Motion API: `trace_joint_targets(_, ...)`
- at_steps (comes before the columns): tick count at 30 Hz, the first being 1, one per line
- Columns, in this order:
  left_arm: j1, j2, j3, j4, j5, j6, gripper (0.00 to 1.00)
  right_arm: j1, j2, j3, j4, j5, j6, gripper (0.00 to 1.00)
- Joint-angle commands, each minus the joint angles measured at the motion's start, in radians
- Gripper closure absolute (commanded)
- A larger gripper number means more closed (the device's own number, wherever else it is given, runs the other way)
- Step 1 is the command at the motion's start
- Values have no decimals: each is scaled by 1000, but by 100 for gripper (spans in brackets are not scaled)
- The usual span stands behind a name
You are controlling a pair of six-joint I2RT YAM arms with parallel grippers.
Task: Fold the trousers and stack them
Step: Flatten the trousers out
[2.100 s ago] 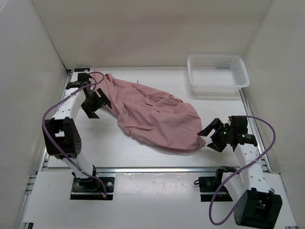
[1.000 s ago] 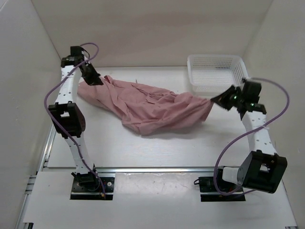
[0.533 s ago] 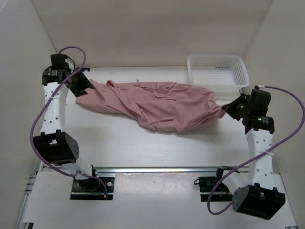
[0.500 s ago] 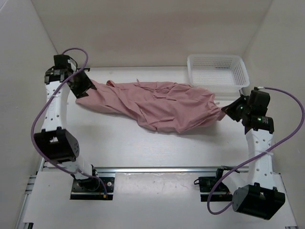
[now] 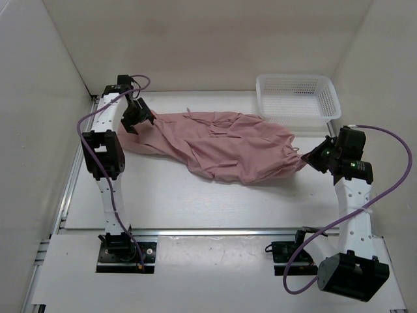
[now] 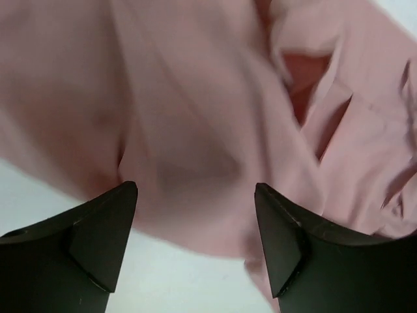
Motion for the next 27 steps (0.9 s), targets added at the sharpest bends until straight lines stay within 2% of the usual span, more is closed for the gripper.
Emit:
trace_joint_targets(1, -4, 89, 104, -25, -23, -45, 16, 0, -15, -4, -24, -19, -39, 100)
trace_joint_targets(2, -4, 108, 116, -25, -13, -45, 16, 0, -15, -4, -35, -19, -40, 100)
trace_joint_targets(3, -4, 123, 135, -25, -13, -45, 20, 0, -15, -4, -35, -19, -40, 100)
trace_joint_targets(4, -4, 132, 135, -25, -13, -45, 42, 0, -15, 5, -49, -19, -40, 100)
trace_joint_targets(6, -4, 132, 149, -25, -13, -45, 69, 0, -6, 14, -49, 2, -49, 100)
trace_joint_targets(7, -4, 132, 165, -25, -13, -45, 87, 0, -6, 24, -59, 2, -49, 100)
trace_joint_targets(8, -4, 132, 181, -25, -13, -36, 90, 0, 6, 24, -60, 2, -49, 100)
trace_joint_targets(12, -4, 106, 351, -127, -46, -1, 90, 0, 31, 67, -60, 12, -58, 100)
trace_joint_targets(14, 10, 41, 388, -137, -46, -1, 90, 0, 65, 99, -37, 12, -58, 100)
trace_joint_targets(15, 25, 14, 402, -137, -46, -1, 90, 0, 80, 145, -21, 12, -58, 100)
trace_joint_targets(17, 41, -41, 477, -123, 50, -30, 90, 0, 161, 230, -10, 22, -58, 100)
trace_joint_targets(19, 67, -79, 541, -123, 98, -39, 90, -10, 262, 425, -30, 22, -46, 100)
trace_joint_targets(23, 139, -249, 477, -74, 130, -39, 90, -10, 299, 664, -55, 33, -24, 100)
trace_joint_targets(26, 199, -395, 376, -33, 139, -39, 90, -10, 234, 680, -55, 85, -15, 100)
trace_joint_targets(27, 208, -435, 336, -23, 123, -39, 90, -10, 217, 636, -55, 97, -6, 100)
